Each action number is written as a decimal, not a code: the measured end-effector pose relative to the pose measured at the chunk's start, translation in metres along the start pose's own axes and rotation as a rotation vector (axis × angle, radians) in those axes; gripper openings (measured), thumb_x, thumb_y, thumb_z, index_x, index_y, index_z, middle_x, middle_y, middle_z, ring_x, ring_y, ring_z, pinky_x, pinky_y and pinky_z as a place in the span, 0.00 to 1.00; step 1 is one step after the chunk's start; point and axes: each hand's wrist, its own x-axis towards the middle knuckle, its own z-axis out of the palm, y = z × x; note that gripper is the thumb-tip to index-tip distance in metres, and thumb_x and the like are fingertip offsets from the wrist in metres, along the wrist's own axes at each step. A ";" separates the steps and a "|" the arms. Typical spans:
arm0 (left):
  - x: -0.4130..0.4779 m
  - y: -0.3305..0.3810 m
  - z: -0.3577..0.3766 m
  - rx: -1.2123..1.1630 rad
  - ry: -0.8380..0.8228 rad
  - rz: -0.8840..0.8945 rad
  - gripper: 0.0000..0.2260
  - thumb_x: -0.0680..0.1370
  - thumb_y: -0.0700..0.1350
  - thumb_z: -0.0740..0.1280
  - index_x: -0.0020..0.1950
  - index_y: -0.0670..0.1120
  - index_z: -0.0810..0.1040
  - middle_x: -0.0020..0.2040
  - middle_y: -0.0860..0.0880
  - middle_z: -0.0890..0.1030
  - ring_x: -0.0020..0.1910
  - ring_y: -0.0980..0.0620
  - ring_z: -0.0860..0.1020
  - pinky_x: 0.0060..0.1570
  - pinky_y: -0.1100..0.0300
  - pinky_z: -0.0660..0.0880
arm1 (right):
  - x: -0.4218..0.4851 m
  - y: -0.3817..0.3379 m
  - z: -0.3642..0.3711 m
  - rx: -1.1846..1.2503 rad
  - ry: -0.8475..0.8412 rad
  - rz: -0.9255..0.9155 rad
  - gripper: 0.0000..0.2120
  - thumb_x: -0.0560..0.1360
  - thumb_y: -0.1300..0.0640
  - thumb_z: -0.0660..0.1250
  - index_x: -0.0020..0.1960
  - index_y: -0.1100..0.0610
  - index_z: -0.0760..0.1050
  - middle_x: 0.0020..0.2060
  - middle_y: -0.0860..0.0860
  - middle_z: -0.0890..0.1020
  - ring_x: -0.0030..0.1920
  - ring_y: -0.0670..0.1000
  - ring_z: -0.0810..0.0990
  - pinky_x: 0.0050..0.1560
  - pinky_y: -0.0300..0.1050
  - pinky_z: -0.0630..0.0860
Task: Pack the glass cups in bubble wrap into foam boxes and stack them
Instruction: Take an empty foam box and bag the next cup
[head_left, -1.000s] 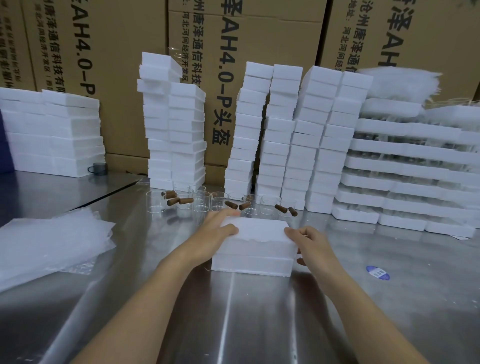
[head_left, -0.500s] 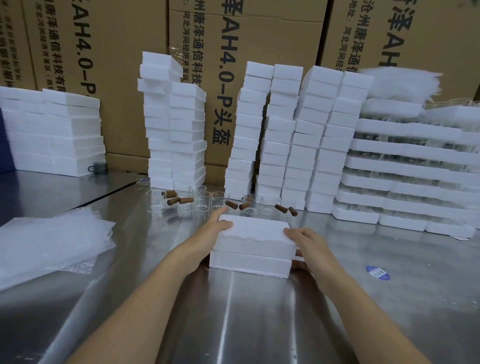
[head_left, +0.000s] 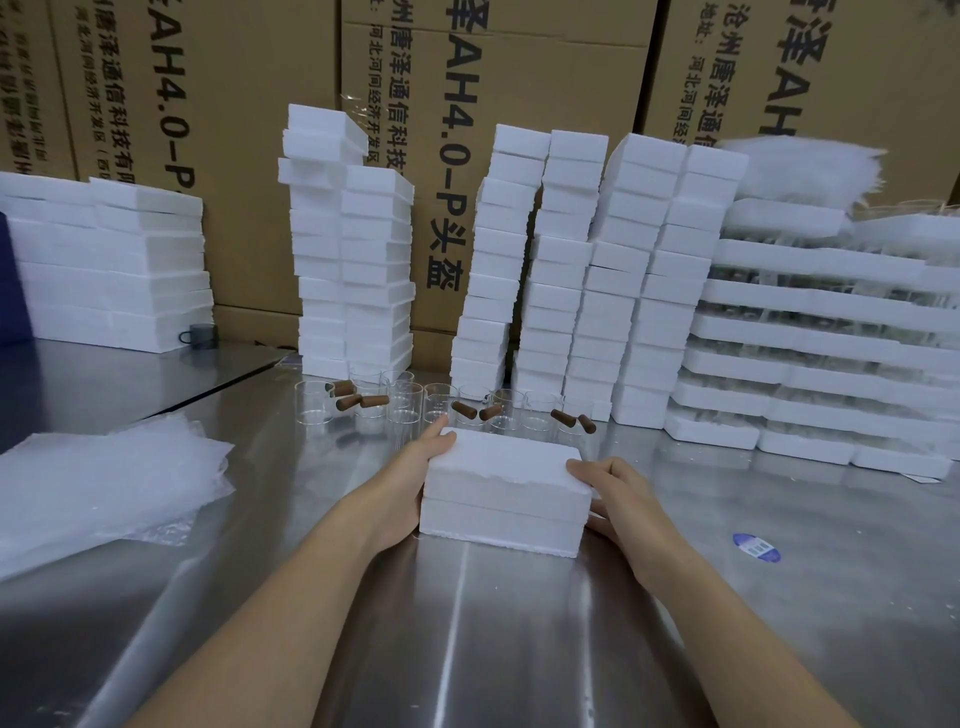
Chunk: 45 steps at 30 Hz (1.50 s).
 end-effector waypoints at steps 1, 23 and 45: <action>0.000 0.000 0.001 0.006 0.005 0.002 0.25 0.87 0.50 0.64 0.83 0.65 0.64 0.65 0.53 0.83 0.60 0.44 0.85 0.53 0.48 0.83 | 0.000 0.000 0.000 -0.004 -0.004 -0.002 0.13 0.77 0.51 0.74 0.49 0.57 0.73 0.46 0.51 0.89 0.51 0.51 0.88 0.49 0.45 0.81; 0.000 0.003 0.003 -0.020 0.040 0.015 0.29 0.84 0.48 0.69 0.83 0.63 0.65 0.62 0.50 0.86 0.51 0.44 0.89 0.45 0.50 0.85 | -0.001 -0.001 0.001 -0.014 -0.108 -0.004 0.12 0.80 0.50 0.71 0.62 0.51 0.81 0.54 0.48 0.88 0.55 0.51 0.87 0.63 0.49 0.78; -0.006 0.007 0.002 0.156 0.132 -0.019 0.16 0.73 0.55 0.77 0.56 0.48 0.86 0.43 0.48 0.89 0.41 0.48 0.87 0.41 0.57 0.78 | -0.003 -0.001 -0.006 0.003 -0.116 0.044 0.12 0.80 0.48 0.71 0.60 0.51 0.83 0.55 0.48 0.88 0.58 0.50 0.85 0.53 0.43 0.79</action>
